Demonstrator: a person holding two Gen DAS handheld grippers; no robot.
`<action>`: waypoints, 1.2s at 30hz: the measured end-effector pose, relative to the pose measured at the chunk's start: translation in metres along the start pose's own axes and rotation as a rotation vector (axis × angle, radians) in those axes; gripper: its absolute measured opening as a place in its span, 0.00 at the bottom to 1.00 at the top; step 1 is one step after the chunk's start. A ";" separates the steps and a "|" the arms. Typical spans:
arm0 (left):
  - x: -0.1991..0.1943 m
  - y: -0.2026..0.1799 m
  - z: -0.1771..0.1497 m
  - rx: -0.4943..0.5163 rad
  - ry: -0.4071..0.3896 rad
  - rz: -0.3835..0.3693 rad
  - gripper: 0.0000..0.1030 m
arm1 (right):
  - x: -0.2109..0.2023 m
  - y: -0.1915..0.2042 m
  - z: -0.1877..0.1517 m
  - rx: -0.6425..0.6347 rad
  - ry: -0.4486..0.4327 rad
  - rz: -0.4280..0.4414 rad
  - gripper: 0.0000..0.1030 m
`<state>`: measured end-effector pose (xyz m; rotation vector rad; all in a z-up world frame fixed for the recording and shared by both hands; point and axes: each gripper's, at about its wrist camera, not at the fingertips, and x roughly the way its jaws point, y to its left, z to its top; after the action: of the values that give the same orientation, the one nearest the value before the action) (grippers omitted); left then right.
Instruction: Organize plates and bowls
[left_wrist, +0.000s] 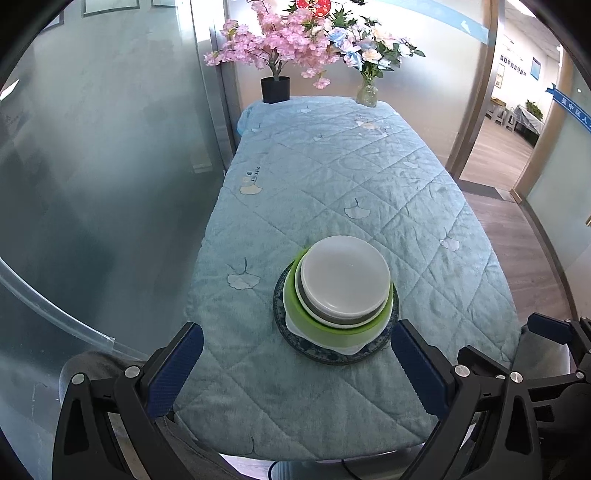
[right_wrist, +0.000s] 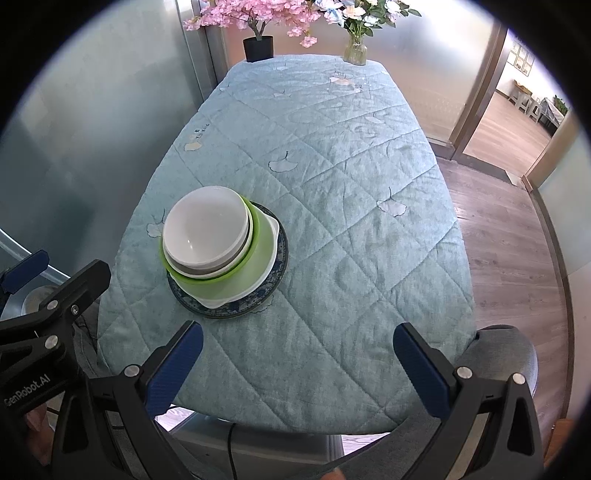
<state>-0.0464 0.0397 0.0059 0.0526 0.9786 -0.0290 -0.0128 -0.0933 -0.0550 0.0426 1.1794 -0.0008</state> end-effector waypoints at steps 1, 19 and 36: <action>0.002 0.000 0.000 -0.001 0.004 -0.001 0.99 | 0.001 0.000 0.000 -0.001 0.002 0.001 0.99; 0.022 -0.003 -0.004 0.001 0.047 -0.012 0.99 | 0.015 0.009 0.000 -0.033 0.027 0.008 0.99; 0.030 0.001 -0.006 0.002 0.064 -0.016 0.99 | 0.020 0.016 -0.001 -0.049 0.030 0.045 0.99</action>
<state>-0.0348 0.0409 -0.0224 0.0479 1.0428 -0.0433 -0.0058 -0.0767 -0.0734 0.0257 1.2081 0.0683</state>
